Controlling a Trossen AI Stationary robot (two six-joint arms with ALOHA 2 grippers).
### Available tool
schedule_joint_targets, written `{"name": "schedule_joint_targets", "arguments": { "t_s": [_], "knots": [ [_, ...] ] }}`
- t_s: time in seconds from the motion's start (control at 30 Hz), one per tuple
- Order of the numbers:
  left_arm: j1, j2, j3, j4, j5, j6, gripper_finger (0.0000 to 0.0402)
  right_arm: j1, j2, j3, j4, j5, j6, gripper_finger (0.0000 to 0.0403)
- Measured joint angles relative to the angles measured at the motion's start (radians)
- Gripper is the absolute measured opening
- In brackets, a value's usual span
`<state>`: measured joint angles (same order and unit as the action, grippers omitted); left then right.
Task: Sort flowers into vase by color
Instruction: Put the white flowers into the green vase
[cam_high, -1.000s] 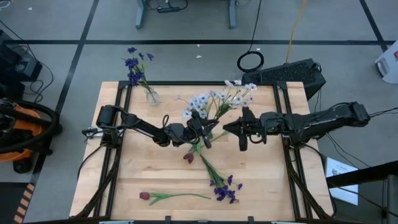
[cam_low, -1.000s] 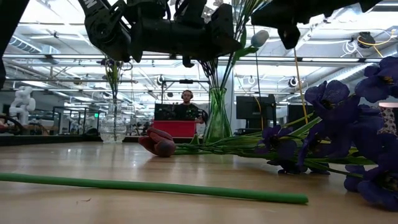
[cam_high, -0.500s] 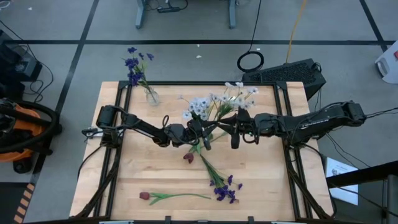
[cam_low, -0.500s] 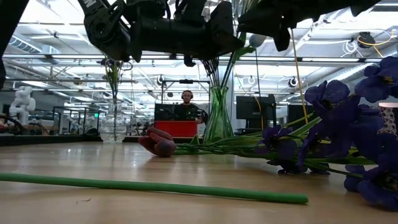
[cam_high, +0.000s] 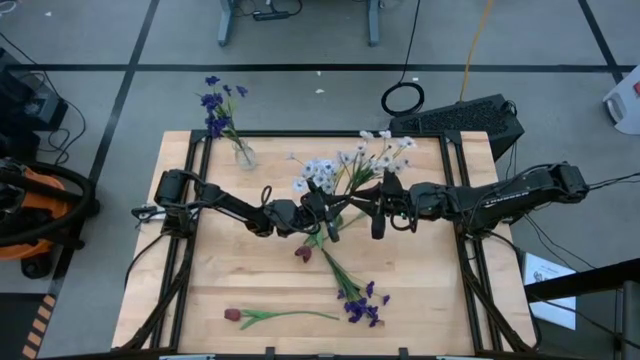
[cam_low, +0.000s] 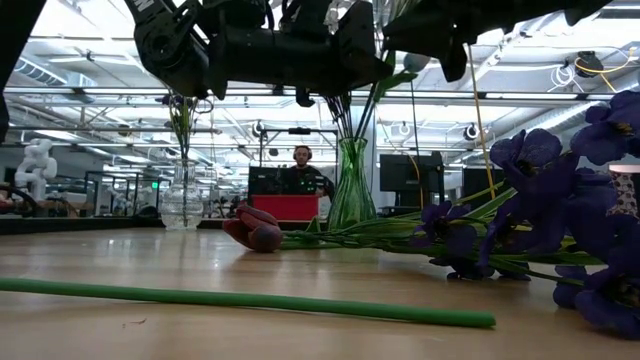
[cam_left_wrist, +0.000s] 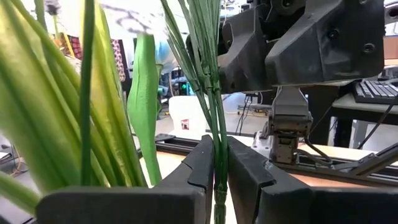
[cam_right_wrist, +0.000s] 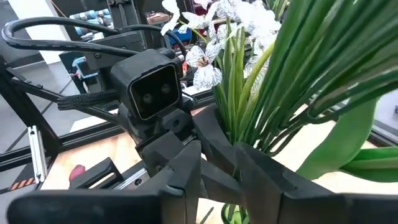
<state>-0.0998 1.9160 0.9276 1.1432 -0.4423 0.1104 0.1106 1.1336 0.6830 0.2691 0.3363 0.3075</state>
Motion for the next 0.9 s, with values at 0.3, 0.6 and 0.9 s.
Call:
{"name": "schedule_joint_targets", "arguments": {
  "t_s": [0.3,0.6,0.9],
  "knots": [
    [-0.001,0.002,0.000,0.041,0.002,0.008,0.0041,0.009,0.000,0.001,-0.080,0.003,0.045,0.0089],
    [-0.001,0.002,0.000,0.048,0.020,0.006,0.0041,0.001,0.000,0.001,0.006,0.007,-0.017,0.0089],
    [-0.001,0.001,0.000,0.047,0.019,0.004,0.0041,-0.012,0.000,0.000,0.006,0.006,-0.014,0.0089]
  ]
}}
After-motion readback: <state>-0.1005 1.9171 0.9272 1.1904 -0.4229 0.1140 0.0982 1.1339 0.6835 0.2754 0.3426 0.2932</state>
